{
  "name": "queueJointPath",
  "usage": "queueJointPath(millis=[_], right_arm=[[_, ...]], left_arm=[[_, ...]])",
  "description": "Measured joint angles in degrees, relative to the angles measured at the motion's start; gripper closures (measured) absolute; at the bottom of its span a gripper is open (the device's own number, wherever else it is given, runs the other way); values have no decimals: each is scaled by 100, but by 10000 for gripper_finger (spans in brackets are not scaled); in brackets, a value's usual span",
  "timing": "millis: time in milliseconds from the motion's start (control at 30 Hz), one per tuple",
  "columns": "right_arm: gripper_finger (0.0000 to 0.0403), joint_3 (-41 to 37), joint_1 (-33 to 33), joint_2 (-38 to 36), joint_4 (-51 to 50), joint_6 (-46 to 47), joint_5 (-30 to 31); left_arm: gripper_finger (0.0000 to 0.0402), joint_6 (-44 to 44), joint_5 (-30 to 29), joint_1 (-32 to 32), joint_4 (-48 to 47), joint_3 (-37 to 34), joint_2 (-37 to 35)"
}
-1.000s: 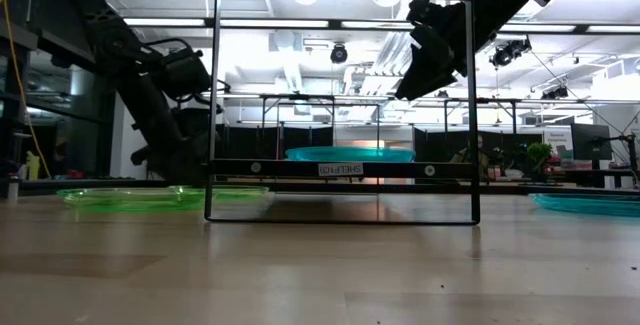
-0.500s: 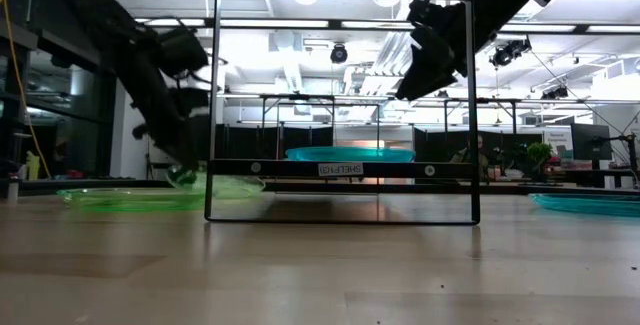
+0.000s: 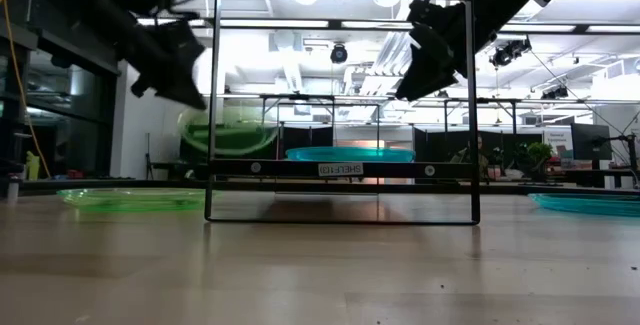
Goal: Place and stack plates onto a shelf
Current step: Stack the top green plate on top of the green plates on the shelf
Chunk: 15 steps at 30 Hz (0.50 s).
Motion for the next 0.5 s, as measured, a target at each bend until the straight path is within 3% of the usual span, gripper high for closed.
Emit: queueJointPath(millis=[133,233,367,500], right_arm=[[175,0,1,0,33,2,0],[175,0,-2,0,105,-7,0],[175,0,-2,0,188,-7,0],[175,0,-2,0,198,-8,0]], left_arm=[[401,-17,-172,-357,467,-7,-109],[401,-34,-360,-594,1559,-243,47],[401,-114,-522,-781,3111,-611,605],[401,-183,-746,-800,4059,-638,1277]])
